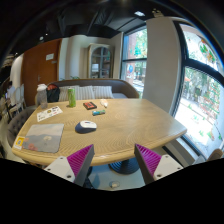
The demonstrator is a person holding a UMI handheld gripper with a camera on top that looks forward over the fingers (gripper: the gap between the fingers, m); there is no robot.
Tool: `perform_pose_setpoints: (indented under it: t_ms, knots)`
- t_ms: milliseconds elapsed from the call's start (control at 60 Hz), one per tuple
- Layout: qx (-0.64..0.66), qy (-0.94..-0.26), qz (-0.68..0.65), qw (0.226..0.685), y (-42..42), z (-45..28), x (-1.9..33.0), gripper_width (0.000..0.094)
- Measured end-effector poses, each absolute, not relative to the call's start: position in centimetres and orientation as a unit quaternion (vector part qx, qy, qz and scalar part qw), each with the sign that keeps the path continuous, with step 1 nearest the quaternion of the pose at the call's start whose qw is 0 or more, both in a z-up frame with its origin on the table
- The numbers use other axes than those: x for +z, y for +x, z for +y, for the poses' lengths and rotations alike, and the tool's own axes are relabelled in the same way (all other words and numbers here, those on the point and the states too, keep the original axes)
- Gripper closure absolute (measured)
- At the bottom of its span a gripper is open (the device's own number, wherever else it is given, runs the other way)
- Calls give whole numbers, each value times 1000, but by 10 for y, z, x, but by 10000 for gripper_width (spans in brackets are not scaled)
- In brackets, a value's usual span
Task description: Arrange mouse
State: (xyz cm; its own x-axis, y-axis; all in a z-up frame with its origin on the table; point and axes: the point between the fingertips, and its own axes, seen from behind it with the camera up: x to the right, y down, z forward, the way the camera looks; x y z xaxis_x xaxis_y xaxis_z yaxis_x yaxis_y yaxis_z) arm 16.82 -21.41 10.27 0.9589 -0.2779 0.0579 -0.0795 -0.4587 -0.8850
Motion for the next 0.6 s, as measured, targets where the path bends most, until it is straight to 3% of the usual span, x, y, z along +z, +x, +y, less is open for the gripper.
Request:
perform_pose_setpoints:
  t_ms: [233, 600]
  knots:
    - [-65, -853, 71, 512, 137, -190, 90, 98]
    - [6, -875, 0, 484, 65, -61, 19, 86]
